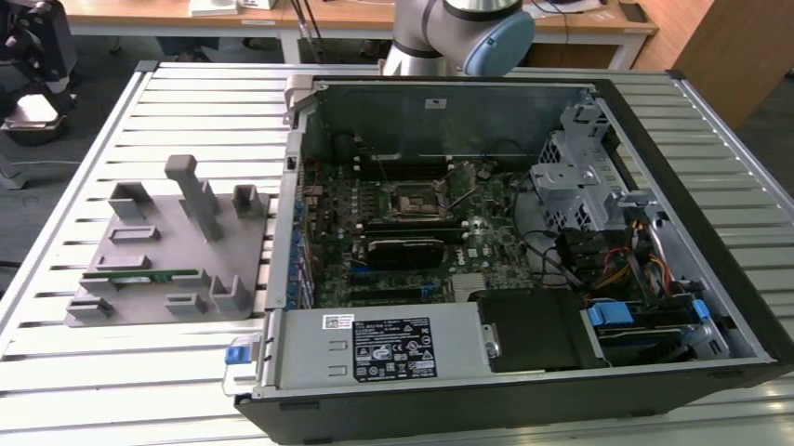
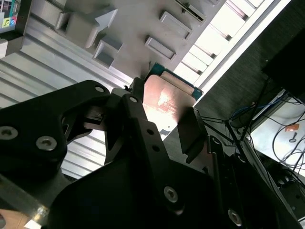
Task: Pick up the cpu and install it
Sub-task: 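Pick up the cpu and move it towards the insertion slot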
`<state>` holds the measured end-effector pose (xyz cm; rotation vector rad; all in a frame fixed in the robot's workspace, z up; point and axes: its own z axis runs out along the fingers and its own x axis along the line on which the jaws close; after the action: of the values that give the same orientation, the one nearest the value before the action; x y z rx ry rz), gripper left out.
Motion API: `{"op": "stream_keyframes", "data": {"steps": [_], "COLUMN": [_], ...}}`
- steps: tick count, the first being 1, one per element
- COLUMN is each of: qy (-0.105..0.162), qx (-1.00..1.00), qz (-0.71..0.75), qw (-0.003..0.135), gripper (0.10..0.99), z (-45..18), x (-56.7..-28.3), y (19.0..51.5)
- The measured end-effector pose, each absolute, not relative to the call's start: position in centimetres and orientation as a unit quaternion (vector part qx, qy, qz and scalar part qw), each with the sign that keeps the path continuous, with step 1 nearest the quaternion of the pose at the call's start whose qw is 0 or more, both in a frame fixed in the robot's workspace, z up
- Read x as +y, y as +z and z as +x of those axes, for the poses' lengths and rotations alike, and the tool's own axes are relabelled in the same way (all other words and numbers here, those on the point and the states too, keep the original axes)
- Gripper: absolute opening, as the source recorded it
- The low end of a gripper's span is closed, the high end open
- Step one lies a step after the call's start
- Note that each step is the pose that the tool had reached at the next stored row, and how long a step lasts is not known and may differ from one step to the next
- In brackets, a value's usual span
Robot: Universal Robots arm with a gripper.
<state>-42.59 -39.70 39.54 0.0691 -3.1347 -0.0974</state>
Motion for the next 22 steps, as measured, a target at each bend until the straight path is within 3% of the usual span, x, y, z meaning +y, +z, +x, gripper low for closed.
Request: {"op": "stream_keyframes", "data": {"steps": [22], "qy": [-0.031], "qx": [-0.999], "qz": [0.022], "qw": [0.002], "gripper": [0.529], "z": [-40.6], "x": [-39.2], "y": [40.7]}}
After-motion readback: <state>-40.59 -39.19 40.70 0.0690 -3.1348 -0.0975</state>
